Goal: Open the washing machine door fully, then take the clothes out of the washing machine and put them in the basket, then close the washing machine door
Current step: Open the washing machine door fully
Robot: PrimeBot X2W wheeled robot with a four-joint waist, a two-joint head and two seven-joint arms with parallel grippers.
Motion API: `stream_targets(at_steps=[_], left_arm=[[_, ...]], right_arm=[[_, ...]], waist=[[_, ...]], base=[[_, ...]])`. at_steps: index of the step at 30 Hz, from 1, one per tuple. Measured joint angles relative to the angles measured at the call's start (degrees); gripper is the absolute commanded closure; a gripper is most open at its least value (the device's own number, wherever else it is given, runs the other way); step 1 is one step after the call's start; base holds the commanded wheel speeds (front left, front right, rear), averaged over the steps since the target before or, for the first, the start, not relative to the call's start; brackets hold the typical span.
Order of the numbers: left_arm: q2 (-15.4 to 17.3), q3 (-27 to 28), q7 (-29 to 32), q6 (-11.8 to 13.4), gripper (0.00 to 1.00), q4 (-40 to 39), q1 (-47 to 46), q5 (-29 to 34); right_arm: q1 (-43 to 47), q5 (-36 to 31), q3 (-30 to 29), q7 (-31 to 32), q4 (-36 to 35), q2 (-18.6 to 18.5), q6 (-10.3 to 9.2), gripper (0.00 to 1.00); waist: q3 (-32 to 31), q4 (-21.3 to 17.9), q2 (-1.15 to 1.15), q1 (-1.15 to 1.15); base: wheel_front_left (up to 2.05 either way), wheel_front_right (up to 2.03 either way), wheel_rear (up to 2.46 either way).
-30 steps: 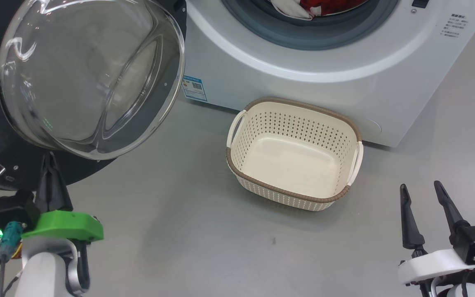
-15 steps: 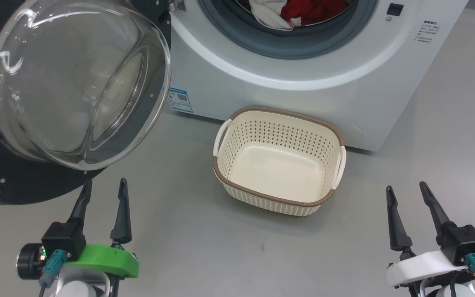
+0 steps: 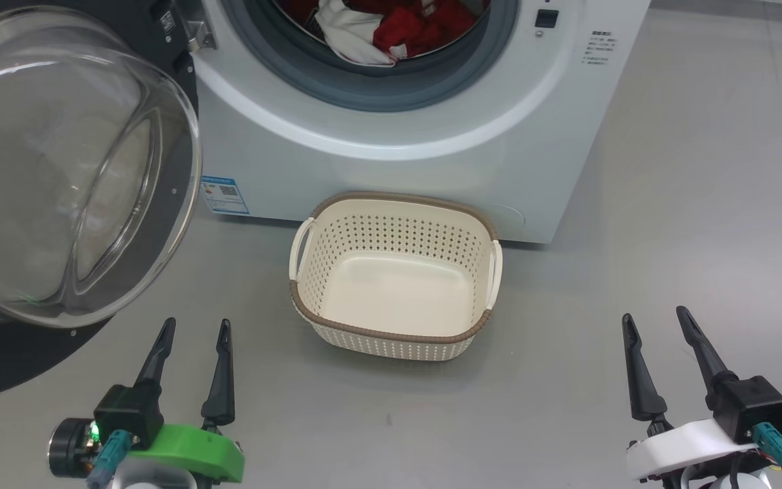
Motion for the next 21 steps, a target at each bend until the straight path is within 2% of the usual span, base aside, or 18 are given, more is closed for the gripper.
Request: stream_targets(at_steps=[13, 21], left_arm=[[0.0, -0.8, 0.0, 0.2, 0.0, -0.4, 0.7, 0.7], [0.1, -2.3, 0.0, 0.2, 0.0, 0.2, 0.8, 1.6]], right_arm=[[0.4, 0.0, 0.7, 0.0, -0.4, 0.3, -0.53, 0.0], [1.7, 0.3, 0.3, 0.0, -0.5, 0.5, -1.1, 0.0]], waist=[[-1.0, -7.9, 0.0, 0.0], [-2.0, -10.8, 0.0, 0.0]], base=[[0.0, 0.0, 0.0], [0.0, 0.0, 0.0]])
